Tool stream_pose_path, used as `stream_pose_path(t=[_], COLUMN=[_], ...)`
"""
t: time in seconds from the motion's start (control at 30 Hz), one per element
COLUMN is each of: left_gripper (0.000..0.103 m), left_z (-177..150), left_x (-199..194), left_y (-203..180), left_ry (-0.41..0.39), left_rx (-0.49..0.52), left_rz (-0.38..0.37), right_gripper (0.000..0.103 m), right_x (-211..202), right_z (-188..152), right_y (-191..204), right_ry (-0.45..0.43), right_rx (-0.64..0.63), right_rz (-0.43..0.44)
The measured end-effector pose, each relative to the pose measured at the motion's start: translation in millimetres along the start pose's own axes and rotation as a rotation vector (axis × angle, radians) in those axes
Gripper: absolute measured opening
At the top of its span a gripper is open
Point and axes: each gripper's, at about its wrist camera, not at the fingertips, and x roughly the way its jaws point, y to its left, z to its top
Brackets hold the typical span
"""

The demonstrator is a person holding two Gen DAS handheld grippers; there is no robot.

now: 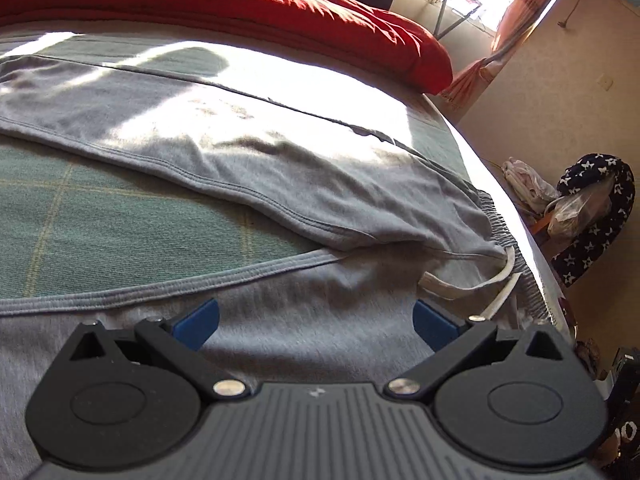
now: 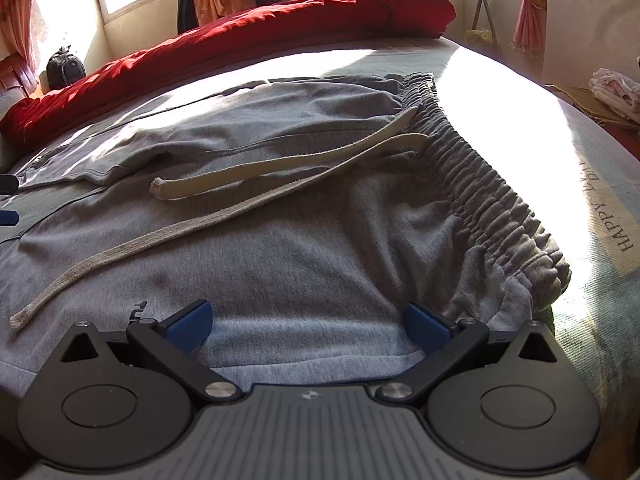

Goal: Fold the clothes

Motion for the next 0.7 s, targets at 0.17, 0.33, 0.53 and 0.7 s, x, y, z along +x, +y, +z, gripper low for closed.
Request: stream_pose_path(t=[0.17, 0.33, 0.53, 0.7], left_gripper=[0.102, 0.102, 0.102, 0.102], left_z=[-3.7, 13.8, 23.3, 28.2], left_x=[19.7, 23.1, 30.4, 44.5], left_y=[2.6, 1.7, -31.0, -45.6], left_ry=[0.037, 0.017, 0.022, 0.038], left_rx=[-0.026, -0.039, 0.011, 0.021], left_rz=[0.028, 0.054, -0.066, -0.082], right_gripper=[0.103, 0.103, 0.103, 0.103], right_x=[-0.4, -0.4, -0.2, -0.9], right_z=[0.2, 0.1, -0.2, -0.8], right_y=[-1.5, -0.9, -0.7, -1.1], right_ry=[-0.001, 0.000, -0.001, -0.002], right_rx=[0.003, 0.000, 0.000, -0.003], right_rz=[0.009, 0.006, 0.005, 0.009])
